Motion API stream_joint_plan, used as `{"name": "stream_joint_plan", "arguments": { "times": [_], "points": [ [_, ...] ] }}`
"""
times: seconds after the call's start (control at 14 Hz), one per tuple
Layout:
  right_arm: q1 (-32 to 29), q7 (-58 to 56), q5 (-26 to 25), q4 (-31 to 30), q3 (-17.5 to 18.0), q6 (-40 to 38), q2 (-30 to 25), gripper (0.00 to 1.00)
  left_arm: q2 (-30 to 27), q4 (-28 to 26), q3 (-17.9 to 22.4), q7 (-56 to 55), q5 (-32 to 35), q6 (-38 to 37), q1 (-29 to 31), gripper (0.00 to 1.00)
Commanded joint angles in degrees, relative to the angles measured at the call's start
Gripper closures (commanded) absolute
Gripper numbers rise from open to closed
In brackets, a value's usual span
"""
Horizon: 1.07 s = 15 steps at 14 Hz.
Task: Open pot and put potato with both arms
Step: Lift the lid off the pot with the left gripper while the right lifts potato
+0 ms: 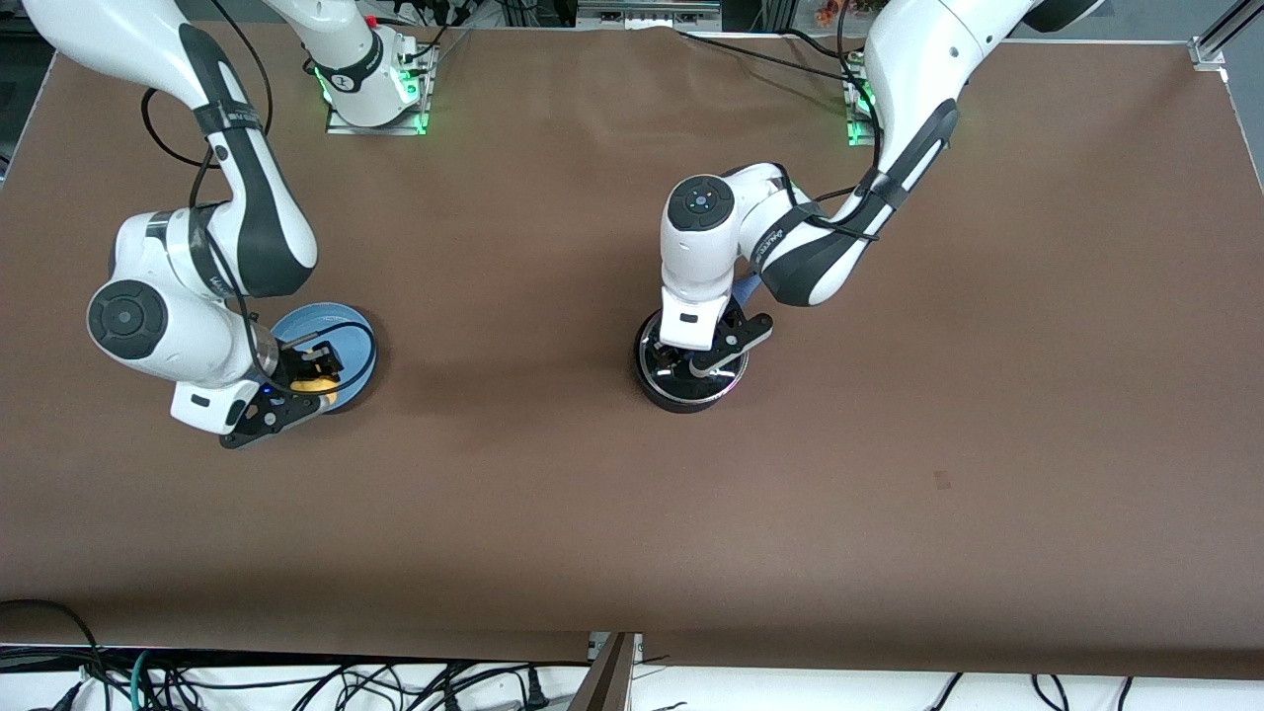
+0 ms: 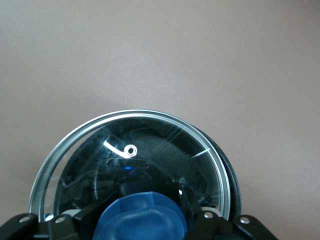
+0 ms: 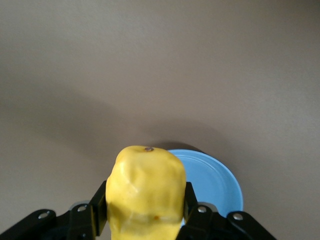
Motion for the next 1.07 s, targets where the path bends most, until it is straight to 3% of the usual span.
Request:
{"name": "stream_joint_plan", "arguments": {
  "times": [0.0, 0.21, 0.57, 1.0],
  "points": [
    [0.68, 5.54, 0.78, 2.41, 2.31, -1.77, 0.11, 0.73, 0.25, 1.57, 0.54, -1.41, 2.21, -0.92, -0.95, 0.45],
    [5.07, 15.2, 1.48, 3.11, 2.4, -1.77, 0.38, 0.73, -0.18, 2.44, 0.54, -1.15, 2.12, -1.09, -0.34, 0.46],
    [10.61, 29.97, 8.77, 6.28, 2.4, -1.34, 2.22, 0.73, -1.32, 5.43, 0.19, 4.81, 1.24, -4.43, 2.91, 0.46],
    [21.23, 52.02, 9.04, 14.0, 2.49, 2.25, 8.54, 0.73, -3.61, 5.0, -1.65, 15.53, -3.07, -5.14, 10.55, 0.48]
  ]
}}
